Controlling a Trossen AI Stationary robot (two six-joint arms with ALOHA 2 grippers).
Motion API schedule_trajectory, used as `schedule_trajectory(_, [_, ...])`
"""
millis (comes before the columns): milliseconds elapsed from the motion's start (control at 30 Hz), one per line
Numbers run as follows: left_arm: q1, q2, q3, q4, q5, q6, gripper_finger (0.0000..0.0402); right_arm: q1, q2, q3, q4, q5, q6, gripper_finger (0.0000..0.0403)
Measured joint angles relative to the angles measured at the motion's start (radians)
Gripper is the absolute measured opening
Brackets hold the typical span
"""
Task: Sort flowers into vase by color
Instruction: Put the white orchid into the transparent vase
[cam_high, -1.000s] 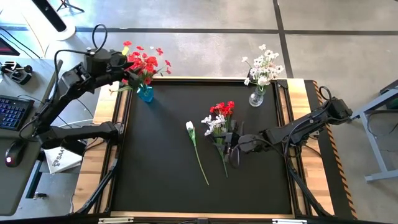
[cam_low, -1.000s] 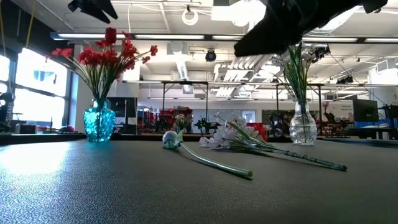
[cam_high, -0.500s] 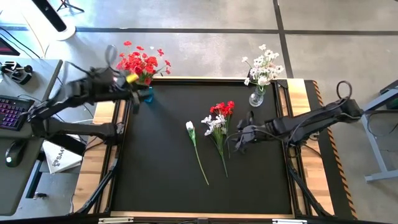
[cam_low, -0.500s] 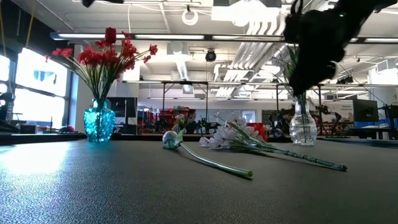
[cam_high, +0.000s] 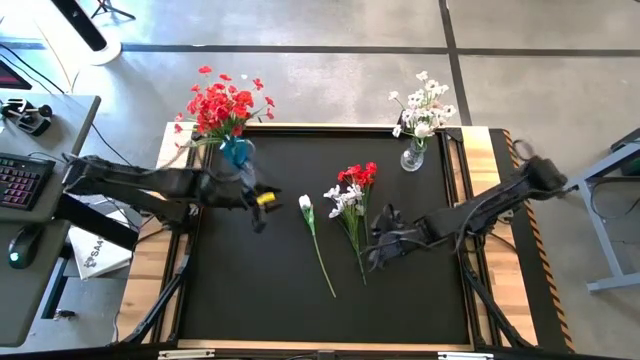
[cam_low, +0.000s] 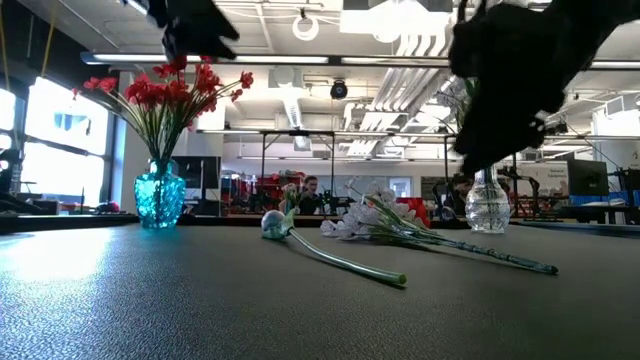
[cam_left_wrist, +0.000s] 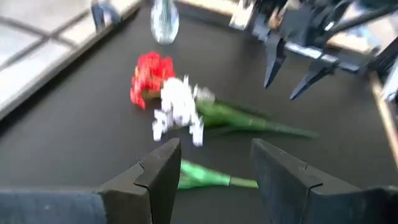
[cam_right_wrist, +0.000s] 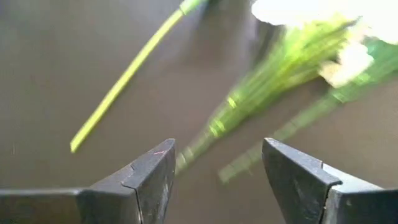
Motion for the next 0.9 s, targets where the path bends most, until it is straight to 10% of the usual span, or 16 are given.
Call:
schedule_trajectory(567, [-0.139,0.266,-0.177,0.283,-0.110,-0.241,0.0181,-0.151,0.427,0.254,-0.123,-0.002,0.111,0.0228])
schedule_trajectory(900, [-0.138,0.313,-0.177,0.337,-0.110,-0.198,0.0181,-0.179,0.431,0.252,-0.142,-0.060,-0.003,0.0096])
